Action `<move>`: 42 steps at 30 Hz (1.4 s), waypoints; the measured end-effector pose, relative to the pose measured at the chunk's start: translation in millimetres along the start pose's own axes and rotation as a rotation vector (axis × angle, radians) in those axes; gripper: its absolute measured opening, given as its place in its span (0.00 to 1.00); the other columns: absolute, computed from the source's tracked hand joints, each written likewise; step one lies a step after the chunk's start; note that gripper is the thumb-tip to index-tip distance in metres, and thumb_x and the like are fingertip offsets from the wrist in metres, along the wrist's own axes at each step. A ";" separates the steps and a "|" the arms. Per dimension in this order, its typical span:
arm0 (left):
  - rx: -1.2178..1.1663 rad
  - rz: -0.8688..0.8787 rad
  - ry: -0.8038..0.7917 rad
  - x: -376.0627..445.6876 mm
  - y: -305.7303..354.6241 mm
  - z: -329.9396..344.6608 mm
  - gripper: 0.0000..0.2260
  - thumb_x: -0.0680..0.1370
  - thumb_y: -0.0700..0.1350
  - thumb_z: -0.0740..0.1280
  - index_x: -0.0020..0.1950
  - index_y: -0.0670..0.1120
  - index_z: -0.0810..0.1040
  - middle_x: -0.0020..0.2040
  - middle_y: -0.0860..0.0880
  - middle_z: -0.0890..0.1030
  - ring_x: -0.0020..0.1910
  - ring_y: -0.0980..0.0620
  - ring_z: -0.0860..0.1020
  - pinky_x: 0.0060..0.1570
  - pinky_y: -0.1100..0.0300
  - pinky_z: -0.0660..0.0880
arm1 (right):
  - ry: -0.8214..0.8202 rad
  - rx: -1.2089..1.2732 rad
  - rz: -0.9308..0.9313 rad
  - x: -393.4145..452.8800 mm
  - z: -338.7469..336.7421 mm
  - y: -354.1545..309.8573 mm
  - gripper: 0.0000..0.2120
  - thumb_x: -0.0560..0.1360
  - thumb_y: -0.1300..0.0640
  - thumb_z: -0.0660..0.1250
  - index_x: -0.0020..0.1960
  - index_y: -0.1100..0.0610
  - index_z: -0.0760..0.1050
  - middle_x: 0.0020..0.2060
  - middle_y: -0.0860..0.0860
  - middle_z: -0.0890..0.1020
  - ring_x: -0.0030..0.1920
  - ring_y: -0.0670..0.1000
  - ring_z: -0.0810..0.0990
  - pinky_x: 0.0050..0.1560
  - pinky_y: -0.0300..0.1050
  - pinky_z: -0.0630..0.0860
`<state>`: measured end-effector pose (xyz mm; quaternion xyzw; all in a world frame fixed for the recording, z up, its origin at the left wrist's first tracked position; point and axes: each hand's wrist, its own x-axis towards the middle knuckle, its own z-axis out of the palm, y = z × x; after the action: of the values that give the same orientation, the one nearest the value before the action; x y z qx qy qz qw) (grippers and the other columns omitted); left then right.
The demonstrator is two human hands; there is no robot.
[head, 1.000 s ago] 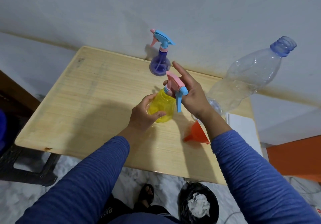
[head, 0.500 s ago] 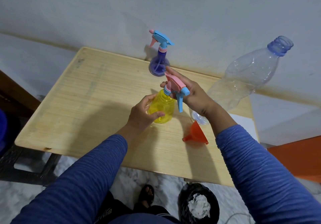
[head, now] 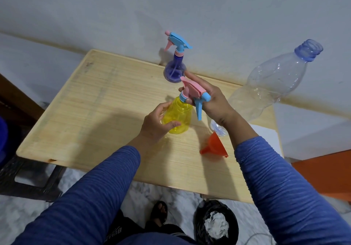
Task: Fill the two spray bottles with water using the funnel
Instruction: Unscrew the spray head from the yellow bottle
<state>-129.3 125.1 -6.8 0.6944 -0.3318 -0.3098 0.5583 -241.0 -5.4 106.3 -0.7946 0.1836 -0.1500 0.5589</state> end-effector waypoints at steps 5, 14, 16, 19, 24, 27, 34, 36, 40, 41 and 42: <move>-0.006 -0.003 -0.015 -1.1 1.2 -0.1 0.32 0.63 0.54 0.75 0.66 0.52 0.71 0.60 0.54 0.77 0.61 0.58 0.74 0.60 0.66 0.69 | 0.006 0.069 -0.064 -4.8 -2.7 -8.7 0.29 0.75 0.73 0.61 0.68 0.46 0.63 0.65 0.57 0.73 0.63 0.50 0.76 0.54 0.35 0.75; -0.042 -0.029 -0.023 -1.1 0.7 -0.4 0.29 0.66 0.46 0.78 0.65 0.51 0.72 0.57 0.56 0.77 0.59 0.61 0.75 0.55 0.71 0.69 | 0.097 0.021 -0.167 41.5 -15.8 -62.4 0.33 0.70 0.68 0.71 0.69 0.50 0.64 0.38 0.49 0.73 0.38 0.42 0.74 0.48 0.36 0.75; -0.061 -0.040 -0.026 -1.6 1.2 -0.5 0.30 0.64 0.49 0.78 0.64 0.53 0.72 0.58 0.56 0.78 0.59 0.61 0.75 0.57 0.70 0.69 | 0.089 -0.008 -0.189 54.9 -16.2 -77.5 0.32 0.69 0.67 0.72 0.69 0.51 0.66 0.38 0.46 0.73 0.38 0.42 0.74 0.48 0.36 0.76; -0.071 -0.061 -0.027 -2.8 2.6 0.4 0.29 0.63 0.49 0.78 0.62 0.57 0.72 0.57 0.56 0.78 0.59 0.60 0.74 0.60 0.66 0.69 | 0.086 -0.068 -0.222 75.1 -16.1 -95.2 0.32 0.69 0.64 0.73 0.70 0.56 0.67 0.46 0.48 0.75 0.41 0.43 0.73 0.49 0.37 0.76; -0.056 -0.089 -0.003 -1.8 5.8 0.4 0.29 0.61 0.49 0.77 0.60 0.61 0.72 0.56 0.57 0.78 0.58 0.59 0.75 0.55 0.73 0.68 | 0.090 -0.094 -0.246 111.2 -22.0 -119.7 0.31 0.70 0.62 0.73 0.70 0.53 0.67 0.47 0.48 0.74 0.43 0.50 0.73 0.52 0.46 0.80; -0.036 -0.090 0.012 -2.6 5.5 1.4 0.30 0.60 0.51 0.76 0.60 0.61 0.71 0.57 0.57 0.78 0.58 0.60 0.75 0.51 0.79 0.66 | 0.037 -0.159 -0.169 130.9 -21.4 -113.7 0.30 0.70 0.61 0.73 0.69 0.51 0.69 0.47 0.53 0.73 0.41 0.49 0.75 0.51 0.41 0.80; 0.071 -0.081 0.053 -0.1 -0.8 3.6 0.33 0.62 0.49 0.78 0.65 0.59 0.72 0.58 0.59 0.77 0.58 0.61 0.74 0.57 0.70 0.68 | -0.211 -0.453 0.028 157.9 5.5 -10.4 0.27 0.71 0.60 0.72 0.69 0.52 0.70 0.47 0.49 0.73 0.44 0.48 0.71 0.46 0.35 0.70; 0.066 -0.080 0.069 0.4 -3.8 4.5 0.33 0.62 0.45 0.79 0.64 0.59 0.72 0.57 0.62 0.77 0.57 0.64 0.74 0.55 0.75 0.67 | -0.251 -0.469 0.065 166.1 12.7 18.6 0.26 0.72 0.59 0.72 0.68 0.52 0.70 0.36 0.47 0.70 0.35 0.44 0.68 0.37 0.31 0.66; 0.067 -0.069 0.065 0.6 -4.4 3.8 0.34 0.60 0.47 0.78 0.64 0.59 0.73 0.57 0.66 0.76 0.57 0.73 0.72 0.54 0.78 0.65 | -0.326 -0.508 0.110 179.7 28.8 57.8 0.26 0.71 0.57 0.73 0.68 0.51 0.71 0.30 0.47 0.66 0.30 0.43 0.64 0.30 0.29 0.62; 0.064 -0.070 0.055 0.9 -4.0 3.5 0.34 0.60 0.49 0.77 0.64 0.60 0.72 0.58 0.67 0.75 0.58 0.72 0.71 0.55 0.78 0.65 | -0.347 -0.505 0.128 181.5 32.8 63.6 0.26 0.71 0.57 0.73 0.67 0.51 0.71 0.30 0.47 0.67 0.30 0.43 0.64 0.30 0.28 0.63; 0.058 -0.075 0.046 1.2 -3.5 3.2 0.34 0.60 0.50 0.77 0.64 0.61 0.72 0.59 0.67 0.75 0.59 0.71 0.71 0.56 0.77 0.65 | -0.361 -0.499 0.143 182.8 36.5 68.5 0.26 0.70 0.56 0.74 0.67 0.51 0.71 0.31 0.46 0.68 0.31 0.43 0.65 0.30 0.27 0.64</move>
<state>-130.8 122.9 -11.0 0.7290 -0.3017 -0.3049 0.5334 -71.0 -80.1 35.7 -0.9061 0.1680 0.0826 0.3795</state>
